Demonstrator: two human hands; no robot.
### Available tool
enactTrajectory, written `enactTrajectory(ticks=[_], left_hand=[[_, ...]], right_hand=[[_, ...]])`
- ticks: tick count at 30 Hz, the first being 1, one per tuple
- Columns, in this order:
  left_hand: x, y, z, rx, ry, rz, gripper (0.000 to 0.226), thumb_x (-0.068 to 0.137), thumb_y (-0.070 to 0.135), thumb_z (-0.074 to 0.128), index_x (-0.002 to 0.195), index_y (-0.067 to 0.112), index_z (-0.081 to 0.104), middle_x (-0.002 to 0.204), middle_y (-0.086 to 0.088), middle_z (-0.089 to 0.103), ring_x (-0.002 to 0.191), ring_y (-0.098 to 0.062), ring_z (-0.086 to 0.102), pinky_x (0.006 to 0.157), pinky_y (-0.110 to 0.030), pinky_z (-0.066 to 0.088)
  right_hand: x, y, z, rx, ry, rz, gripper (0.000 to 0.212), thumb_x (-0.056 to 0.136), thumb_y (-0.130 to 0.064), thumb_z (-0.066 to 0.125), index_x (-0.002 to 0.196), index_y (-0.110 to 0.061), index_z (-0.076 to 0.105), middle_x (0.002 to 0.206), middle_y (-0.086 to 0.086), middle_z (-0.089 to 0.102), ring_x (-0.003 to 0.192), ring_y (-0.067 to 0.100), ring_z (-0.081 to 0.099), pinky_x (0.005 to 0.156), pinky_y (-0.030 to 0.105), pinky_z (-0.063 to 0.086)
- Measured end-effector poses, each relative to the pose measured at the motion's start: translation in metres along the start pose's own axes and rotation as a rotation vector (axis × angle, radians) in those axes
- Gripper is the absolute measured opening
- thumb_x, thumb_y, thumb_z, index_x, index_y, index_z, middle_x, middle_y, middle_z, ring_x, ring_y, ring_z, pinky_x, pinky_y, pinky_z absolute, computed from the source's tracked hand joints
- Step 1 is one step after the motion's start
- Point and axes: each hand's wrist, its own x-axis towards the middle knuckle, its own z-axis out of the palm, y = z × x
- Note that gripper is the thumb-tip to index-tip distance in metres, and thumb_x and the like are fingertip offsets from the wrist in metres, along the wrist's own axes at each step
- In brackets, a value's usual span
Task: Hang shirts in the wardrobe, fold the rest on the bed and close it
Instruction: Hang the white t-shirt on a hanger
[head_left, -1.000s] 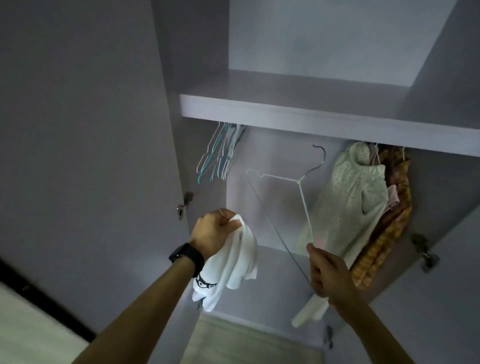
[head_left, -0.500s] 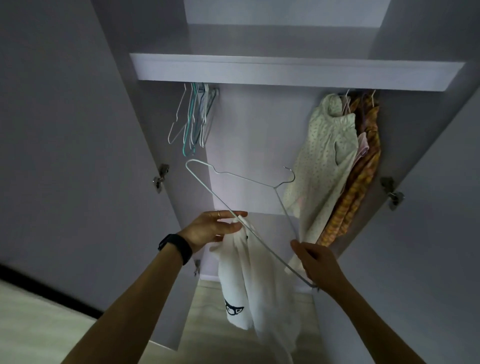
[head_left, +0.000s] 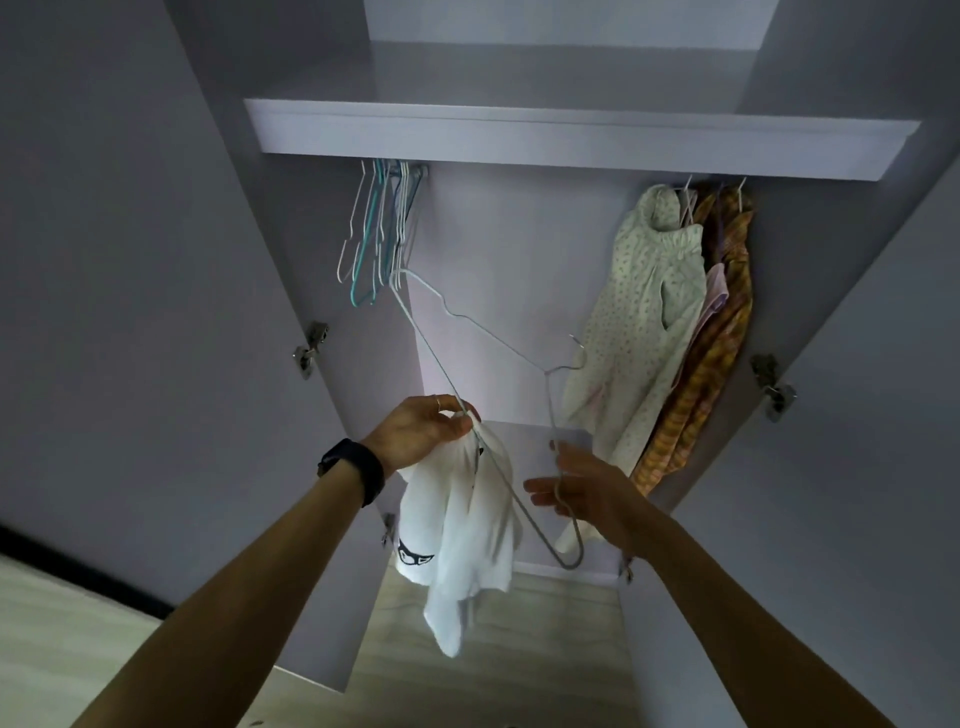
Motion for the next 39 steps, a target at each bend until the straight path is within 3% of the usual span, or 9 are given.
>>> enactTrajectory(ticks=[4, 6, 12, 15, 20, 25, 29, 35, 39], left_hand=[[-0.002, 0.007, 0.002, 0.219, -0.072, -0.018, 0.009, 0.093, 0.023, 0.069, 0.091, 0.028, 0.076, 0.09, 0.011, 0.075, 0.085, 0.001, 0.066, 0.081, -0.009, 0.047], [0.0, 0.01, 0.007, 0.326, -0.107, -0.023, 0.008, 0.093, 0.027, 0.069, 0.094, 0.032, 0.076, 0.102, 0.007, 0.075, 0.098, -0.007, 0.066, 0.092, -0.019, 0.046], [0.006, 0.02, 0.019, 0.149, -0.014, -0.092, 0.012, 0.084, 0.031, 0.08, 0.095, 0.029, 0.075, 0.081, 0.014, 0.075, 0.075, 0.001, 0.066, 0.074, -0.017, 0.046], [0.006, 0.028, 0.015, 0.048, -0.006, -0.126, 0.021, 0.085, 0.027, 0.079, 0.101, 0.015, 0.074, 0.09, 0.001, 0.072, 0.085, -0.016, 0.063, 0.083, -0.032, 0.049], [0.006, 0.042, 0.023, 0.015, -0.1, -0.126, 0.038, 0.084, 0.032, 0.08, 0.109, 0.006, 0.067, 0.097, -0.008, 0.069, 0.089, -0.021, 0.064, 0.087, -0.035, 0.05], [0.003, 0.046, 0.022, 0.057, -0.002, -0.082, 0.027, 0.083, 0.027, 0.081, 0.092, 0.005, 0.07, 0.087, -0.009, 0.072, 0.076, -0.018, 0.065, 0.074, -0.032, 0.057], [-0.003, 0.03, 0.005, 0.088, 0.206, -0.064, 0.019, 0.087, 0.019, 0.077, 0.094, 0.003, 0.07, 0.084, -0.01, 0.069, 0.076, -0.024, 0.061, 0.075, -0.037, 0.056], [-0.015, -0.001, -0.011, 0.236, 0.11, -0.216, 0.011, 0.099, 0.034, 0.055, 0.1, 0.024, 0.059, 0.101, 0.0, 0.06, 0.091, -0.017, 0.058, 0.07, -0.033, 0.058], [-0.013, -0.017, -0.013, 0.151, 0.031, -0.327, 0.008, 0.101, 0.03, 0.055, 0.103, 0.024, 0.058, 0.112, -0.003, 0.066, 0.1, -0.021, 0.066, 0.068, -0.031, 0.058]], right_hand=[[0.007, -0.046, -0.006, 0.193, 0.001, -0.031, 0.055, 0.079, -0.045, 0.067, 0.122, -0.011, 0.066, 0.118, 0.013, 0.072, 0.103, 0.031, 0.072, 0.085, 0.038, 0.053], [0.011, -0.072, -0.007, 0.34, 0.008, -0.06, 0.049, 0.075, -0.046, 0.073, 0.11, -0.013, 0.071, 0.097, 0.006, 0.074, 0.079, 0.023, 0.073, 0.068, 0.032, 0.055], [0.009, -0.11, -0.02, 0.242, 0.338, -0.299, 0.018, 0.097, -0.029, 0.06, 0.088, -0.017, 0.07, 0.05, -0.007, 0.036, 0.036, 0.006, 0.025, 0.034, 0.019, 0.018], [0.001, -0.095, -0.021, 0.059, 0.537, -0.47, 0.013, 0.087, -0.033, 0.073, 0.08, -0.023, 0.074, 0.05, -0.01, 0.047, 0.043, 0.005, 0.041, 0.039, 0.018, 0.032], [0.001, -0.061, 0.014, -0.441, 0.15, -0.367, 0.076, 0.067, -0.065, 0.08, 0.133, -0.035, 0.06, 0.092, -0.01, 0.077, 0.096, 0.004, 0.071, 0.092, 0.024, 0.05], [0.01, -0.06, 0.011, -0.494, 0.243, -0.483, 0.007, 0.086, -0.034, 0.077, 0.084, -0.04, 0.075, 0.069, -0.014, 0.071, 0.064, 0.0, 0.066, 0.07, 0.021, 0.046], [0.01, -0.061, -0.018, -0.452, 0.379, -0.528, 0.019, 0.092, -0.023, 0.07, 0.076, -0.032, 0.068, 0.064, -0.014, 0.064, 0.064, 0.007, 0.06, 0.067, 0.025, 0.047], [0.009, -0.06, -0.046, -0.369, 0.474, -0.62, 0.027, 0.095, -0.014, 0.063, 0.077, -0.034, 0.061, 0.064, -0.017, 0.056, 0.061, 0.001, 0.051, 0.059, 0.012, 0.042], [0.012, -0.053, -0.057, -0.313, 0.528, -0.585, 0.017, 0.093, -0.015, 0.064, 0.08, -0.025, 0.06, 0.068, -0.01, 0.051, 0.065, 0.006, 0.046, 0.065, 0.027, 0.04]])
